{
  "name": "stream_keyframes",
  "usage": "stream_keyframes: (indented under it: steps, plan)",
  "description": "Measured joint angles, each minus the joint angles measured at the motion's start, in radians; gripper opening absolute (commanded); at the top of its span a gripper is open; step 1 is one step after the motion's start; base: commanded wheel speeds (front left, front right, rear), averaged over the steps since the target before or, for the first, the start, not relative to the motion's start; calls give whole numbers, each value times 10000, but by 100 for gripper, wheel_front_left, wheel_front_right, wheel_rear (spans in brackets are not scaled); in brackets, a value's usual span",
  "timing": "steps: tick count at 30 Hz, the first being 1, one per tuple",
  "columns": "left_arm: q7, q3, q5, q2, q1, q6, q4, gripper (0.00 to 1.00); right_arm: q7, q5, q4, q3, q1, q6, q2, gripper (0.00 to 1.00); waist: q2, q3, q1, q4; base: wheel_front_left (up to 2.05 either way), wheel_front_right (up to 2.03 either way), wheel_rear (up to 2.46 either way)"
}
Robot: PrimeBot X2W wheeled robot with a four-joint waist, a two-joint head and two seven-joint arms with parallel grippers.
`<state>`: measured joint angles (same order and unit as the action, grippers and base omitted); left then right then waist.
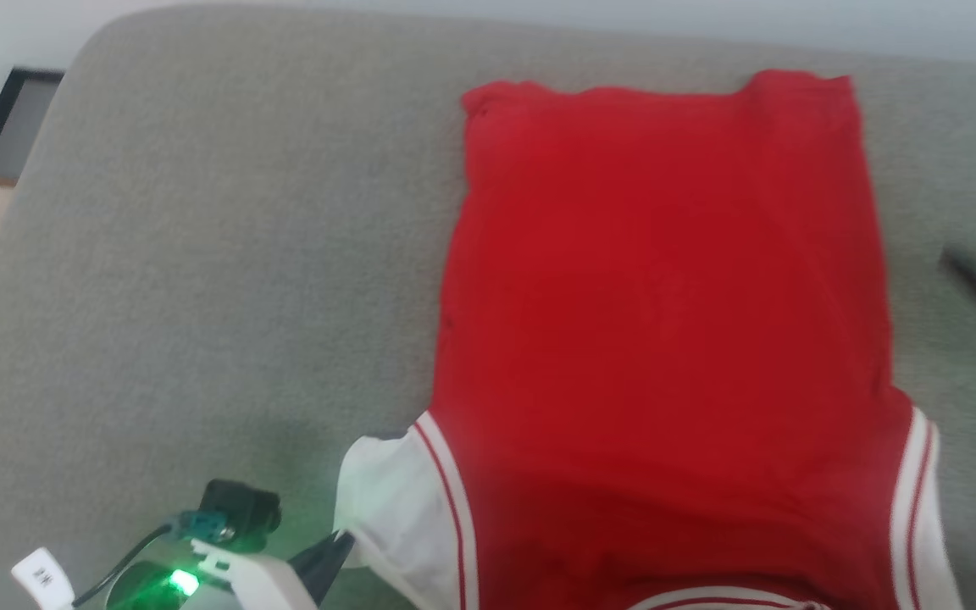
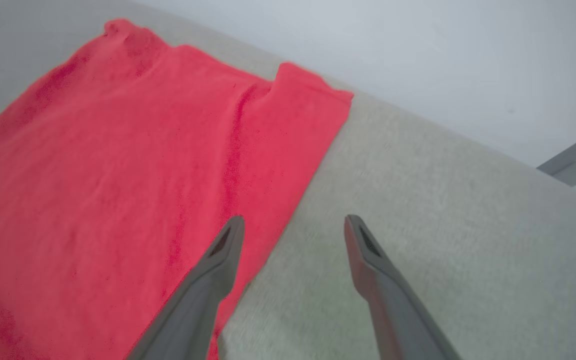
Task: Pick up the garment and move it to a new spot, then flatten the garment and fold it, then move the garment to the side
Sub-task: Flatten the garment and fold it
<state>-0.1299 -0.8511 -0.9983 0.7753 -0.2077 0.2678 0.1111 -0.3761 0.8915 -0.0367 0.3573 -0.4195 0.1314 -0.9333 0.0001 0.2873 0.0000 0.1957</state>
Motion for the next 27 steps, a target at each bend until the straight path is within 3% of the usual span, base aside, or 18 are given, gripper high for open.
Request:
stream_keyframes:
  steps: [6, 11, 16, 26, 27]
  plan:
    - [-63, -186, 263, -408, -619, -267, -73, 0, -637, -1873, -2194, -1053, -2263, 2, 1870, 100, -1, 555, 0, 516, 0, 0, 0]
    - [-107, -339, 527, -761, -1127, -545, -245, 0, -1446, -2964, -4414, -1298, -3994, 2, 2744, 100, -1, 998, 0, 1054, 0, 0, 0]
    - [-184, -564, 662, -1267, -1630, -970, -546, 0, -2036, -3875, -6905, -1806, -5613, 0, 3112, 100, -1, 1451, -1, 1750, 0, 0, 0]
    - [-2, -731, 685, -1850, -2059, -1499, -1087, 0, -3407, -4995, -9384, -2307, -7287, 4, 3168, 100, 0, 2172, 0, 2652, 0, 0, 0]
    - [10, -729, 685, -1873, -2064, -1530, -1124, 0, -3622, -5056, -9476, -2295, -7391, 4, 3175, 46, 0, 2210, -1, 2677, 0, 0, 0]
